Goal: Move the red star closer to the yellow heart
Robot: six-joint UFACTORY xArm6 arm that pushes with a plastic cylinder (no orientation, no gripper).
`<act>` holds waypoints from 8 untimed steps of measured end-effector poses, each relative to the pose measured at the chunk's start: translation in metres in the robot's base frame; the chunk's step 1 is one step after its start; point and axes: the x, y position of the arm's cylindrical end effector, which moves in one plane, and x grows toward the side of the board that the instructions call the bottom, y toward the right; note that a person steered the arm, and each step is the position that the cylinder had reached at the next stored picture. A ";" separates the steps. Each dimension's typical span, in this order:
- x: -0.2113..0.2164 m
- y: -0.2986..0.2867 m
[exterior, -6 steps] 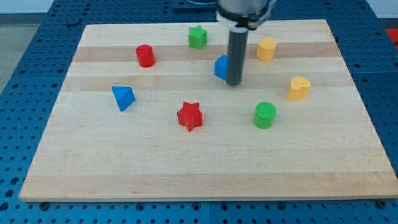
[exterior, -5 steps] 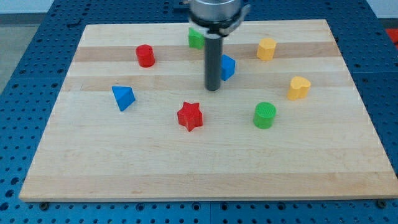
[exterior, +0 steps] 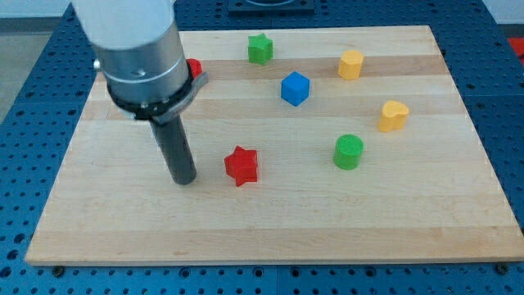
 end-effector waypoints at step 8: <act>-0.144 0.145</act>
